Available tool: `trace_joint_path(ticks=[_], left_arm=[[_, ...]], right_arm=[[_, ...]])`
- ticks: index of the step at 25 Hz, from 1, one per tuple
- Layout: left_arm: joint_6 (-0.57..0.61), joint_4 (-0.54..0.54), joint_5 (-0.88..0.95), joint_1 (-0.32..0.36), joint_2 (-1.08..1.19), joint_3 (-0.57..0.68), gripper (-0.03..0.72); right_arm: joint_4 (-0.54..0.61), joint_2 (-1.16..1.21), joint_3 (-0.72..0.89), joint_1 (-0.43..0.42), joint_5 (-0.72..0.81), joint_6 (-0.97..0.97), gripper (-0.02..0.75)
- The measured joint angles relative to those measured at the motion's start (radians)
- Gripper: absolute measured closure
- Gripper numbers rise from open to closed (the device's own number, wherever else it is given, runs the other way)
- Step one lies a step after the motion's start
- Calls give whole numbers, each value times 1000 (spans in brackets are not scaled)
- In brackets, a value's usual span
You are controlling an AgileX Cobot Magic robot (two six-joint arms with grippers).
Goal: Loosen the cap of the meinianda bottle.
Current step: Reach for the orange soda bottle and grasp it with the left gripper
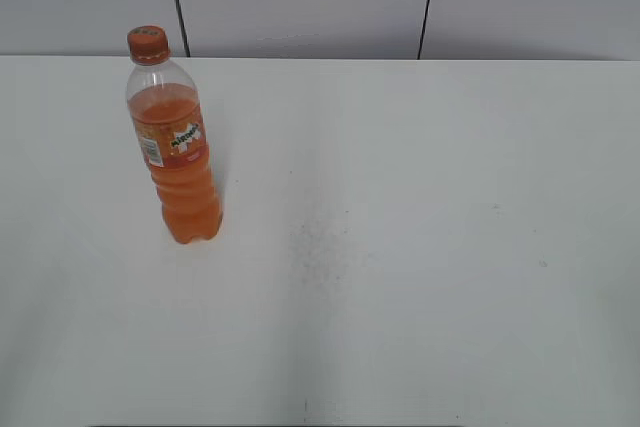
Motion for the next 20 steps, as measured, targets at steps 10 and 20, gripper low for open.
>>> trace_joint_path(ticks=[10, 20], left_arm=[[0, 0, 0, 0, 0, 0, 252], [0, 0, 0, 0, 0, 0, 252]], right_arm=[[0, 0, 0, 0, 0, 0, 175], [0, 0, 0, 0, 0, 0, 175]])
